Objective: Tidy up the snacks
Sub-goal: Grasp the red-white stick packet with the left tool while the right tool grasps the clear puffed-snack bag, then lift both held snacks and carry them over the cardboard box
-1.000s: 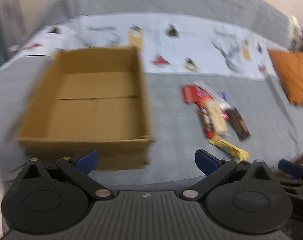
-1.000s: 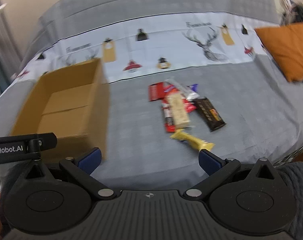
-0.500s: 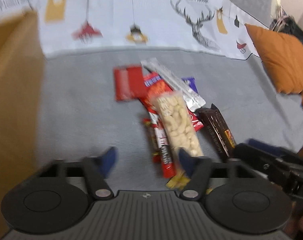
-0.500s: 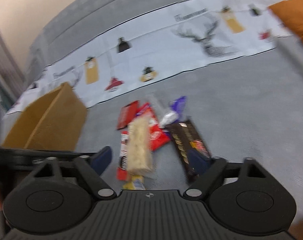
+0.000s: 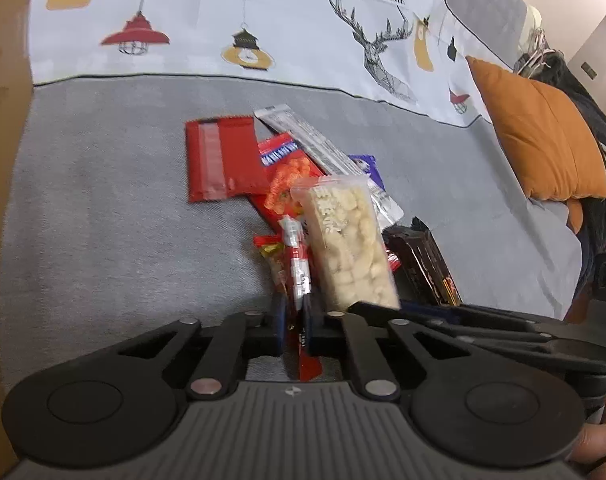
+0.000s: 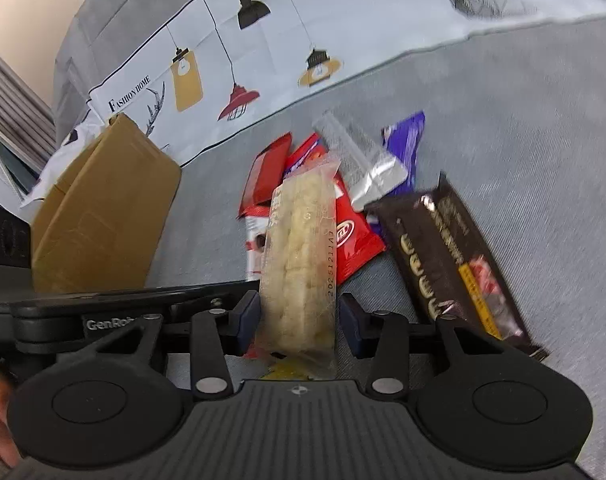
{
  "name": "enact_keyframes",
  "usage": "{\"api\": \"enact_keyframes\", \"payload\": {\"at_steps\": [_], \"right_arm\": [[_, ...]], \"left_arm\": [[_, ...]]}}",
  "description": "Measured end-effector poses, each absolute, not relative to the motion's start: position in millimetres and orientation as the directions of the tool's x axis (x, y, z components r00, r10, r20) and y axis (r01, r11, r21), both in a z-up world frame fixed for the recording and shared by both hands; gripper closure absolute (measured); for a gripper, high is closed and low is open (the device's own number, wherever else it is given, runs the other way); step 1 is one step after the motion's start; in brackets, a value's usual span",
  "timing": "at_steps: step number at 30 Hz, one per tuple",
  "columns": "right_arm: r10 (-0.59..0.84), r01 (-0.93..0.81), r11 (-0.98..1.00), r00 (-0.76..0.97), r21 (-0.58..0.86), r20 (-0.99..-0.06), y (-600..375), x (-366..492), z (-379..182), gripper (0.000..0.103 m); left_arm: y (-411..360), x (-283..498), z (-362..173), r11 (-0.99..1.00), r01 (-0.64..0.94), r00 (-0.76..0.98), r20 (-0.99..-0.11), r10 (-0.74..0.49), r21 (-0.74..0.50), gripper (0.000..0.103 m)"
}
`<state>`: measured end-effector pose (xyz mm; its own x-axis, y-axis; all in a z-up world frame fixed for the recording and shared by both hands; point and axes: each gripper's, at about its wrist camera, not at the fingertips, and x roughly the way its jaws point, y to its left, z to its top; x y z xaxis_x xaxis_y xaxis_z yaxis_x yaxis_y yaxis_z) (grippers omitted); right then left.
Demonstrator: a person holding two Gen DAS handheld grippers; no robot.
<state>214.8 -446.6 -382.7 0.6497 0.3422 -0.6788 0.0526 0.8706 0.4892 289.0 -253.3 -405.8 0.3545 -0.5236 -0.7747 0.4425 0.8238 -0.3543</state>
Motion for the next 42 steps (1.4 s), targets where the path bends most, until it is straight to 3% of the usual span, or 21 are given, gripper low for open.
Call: {"api": "enact_keyframes", "payload": {"at_steps": [5, 13, 22, 26, 32, 42], "right_arm": [[0.272, 0.055, 0.903, 0.693, 0.425, -0.668, -449.3, 209.9, -371.1, 0.063], [0.208, 0.057, 0.942, 0.673, 0.33, -0.709, -443.1, 203.6, -374.0, 0.063], [0.223, 0.053, 0.94, 0.656, 0.338, -0.721, -434.1, 216.5, -379.3, 0.052], [0.22, 0.07, 0.938, 0.635, 0.339, -0.74, -431.8, 224.9, -383.1, 0.053], [0.193, 0.067, 0.948, 0.658, 0.311, -0.728, -427.4, 227.0, -375.7, 0.058], [0.167, 0.097, 0.943, 0.687, 0.317, -0.707, -443.6, 212.8, -368.4, 0.059]], "left_arm": [[-235.1, 289.6, -390.5, 0.846, 0.416, 0.399, -0.769, -0.499, -0.333, 0.099], [-244.8, 280.7, -396.6, 0.88, 0.461, 0.444, -0.831, -0.337, -0.111, 0.098], [-246.8, 285.0, -408.0, 0.889, 0.449, 0.459, -0.83, -0.317, -0.091, 0.092], [-255.7, 280.5, -407.8, 0.88, 0.473, 0.49, -0.818, -0.302, -0.042, 0.092], [-242.8, 281.0, -402.1, 0.883, 0.447, 0.453, -0.815, -0.361, -0.142, 0.1], [-244.0, 272.2, -385.7, 0.88, 0.454, 0.477, -0.797, -0.37, -0.137, 0.1]]}}
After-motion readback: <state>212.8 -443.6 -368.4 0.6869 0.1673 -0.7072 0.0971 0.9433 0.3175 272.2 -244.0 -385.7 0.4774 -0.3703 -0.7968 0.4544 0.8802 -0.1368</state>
